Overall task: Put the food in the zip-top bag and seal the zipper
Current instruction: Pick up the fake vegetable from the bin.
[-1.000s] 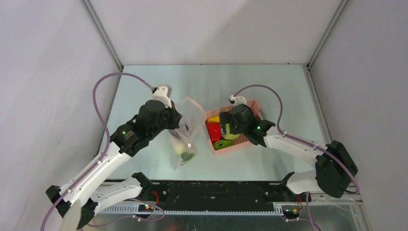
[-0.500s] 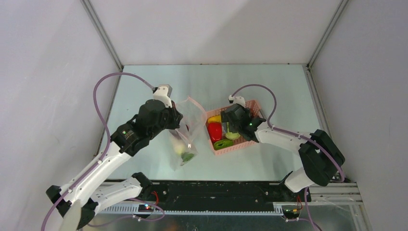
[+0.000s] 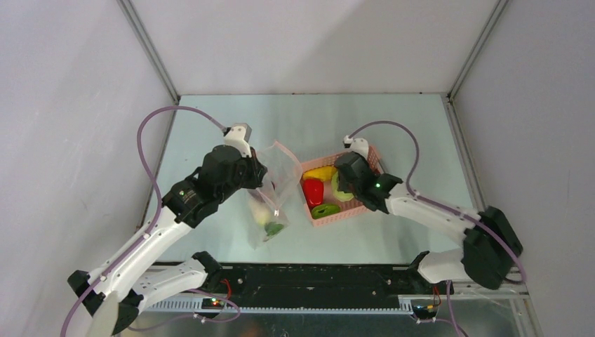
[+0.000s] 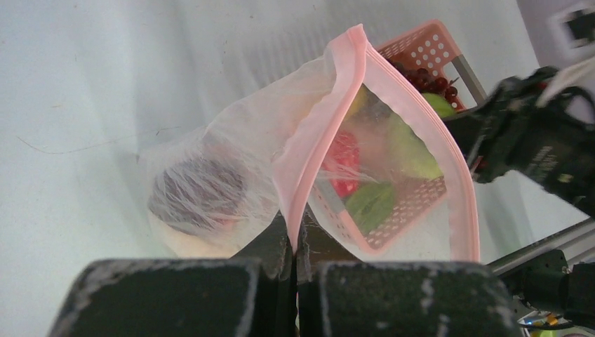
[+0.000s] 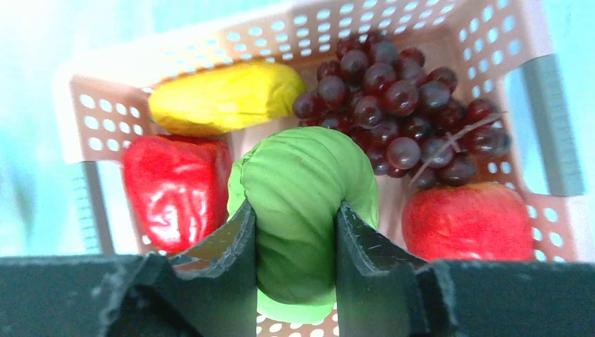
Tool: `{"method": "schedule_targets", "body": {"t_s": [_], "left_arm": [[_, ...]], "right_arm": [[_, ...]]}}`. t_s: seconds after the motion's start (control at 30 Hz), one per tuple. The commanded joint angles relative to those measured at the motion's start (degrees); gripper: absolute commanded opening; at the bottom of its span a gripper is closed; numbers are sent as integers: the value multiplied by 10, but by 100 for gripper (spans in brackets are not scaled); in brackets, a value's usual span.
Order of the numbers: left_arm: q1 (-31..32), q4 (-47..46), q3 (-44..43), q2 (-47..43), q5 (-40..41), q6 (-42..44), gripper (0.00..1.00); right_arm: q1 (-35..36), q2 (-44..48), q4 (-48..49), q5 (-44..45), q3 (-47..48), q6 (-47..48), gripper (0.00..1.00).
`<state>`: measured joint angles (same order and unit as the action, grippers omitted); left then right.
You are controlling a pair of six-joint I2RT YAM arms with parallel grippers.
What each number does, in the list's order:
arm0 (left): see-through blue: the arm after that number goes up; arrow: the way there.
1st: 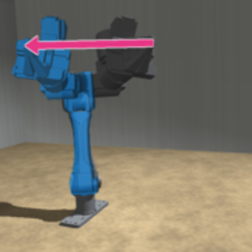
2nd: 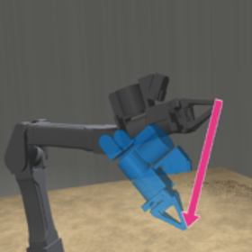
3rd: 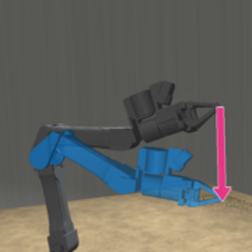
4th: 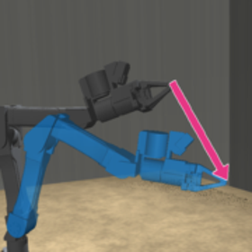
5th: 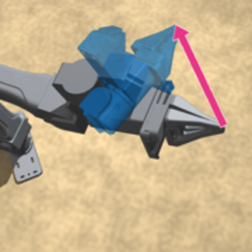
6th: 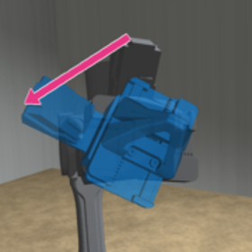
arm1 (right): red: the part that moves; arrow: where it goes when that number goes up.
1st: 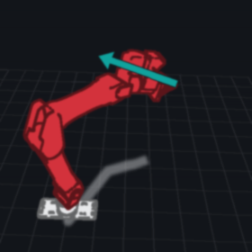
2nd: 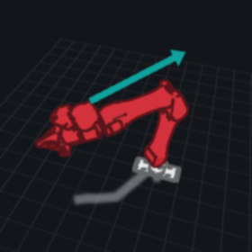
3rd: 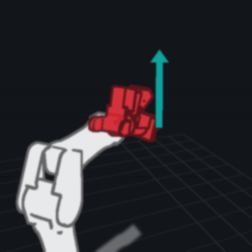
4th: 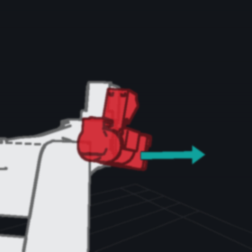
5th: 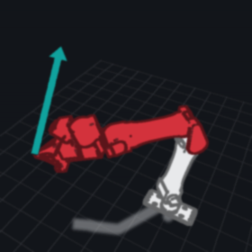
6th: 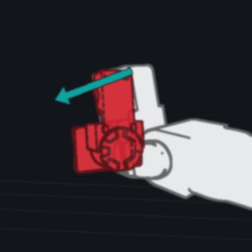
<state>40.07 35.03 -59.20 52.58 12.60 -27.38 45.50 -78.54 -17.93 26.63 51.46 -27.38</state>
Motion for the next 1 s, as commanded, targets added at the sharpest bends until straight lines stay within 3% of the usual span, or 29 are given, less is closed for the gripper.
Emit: {"method": "schedule_targets", "body": {"t_s": [0.0,0.17,0.43,0.63,0.97], "left_arm": [[-5,-21,5,0,-13,5,0],[-6,-22,6,0,-19,6,0],[-6,-29,7,1,-34,7,0],[-6,-30,7,3,-42,6,0],[-6,-32,10,-2,-41,6,0]], "right_arm": [[10,104,-3,50,12,-9,22],[29,202,39,31,4,20,20],[46,310,255,-174,-26,75,19],[74,260,432,-290,-20,71,20],[120,124,429,-271,48,61,20]]}}
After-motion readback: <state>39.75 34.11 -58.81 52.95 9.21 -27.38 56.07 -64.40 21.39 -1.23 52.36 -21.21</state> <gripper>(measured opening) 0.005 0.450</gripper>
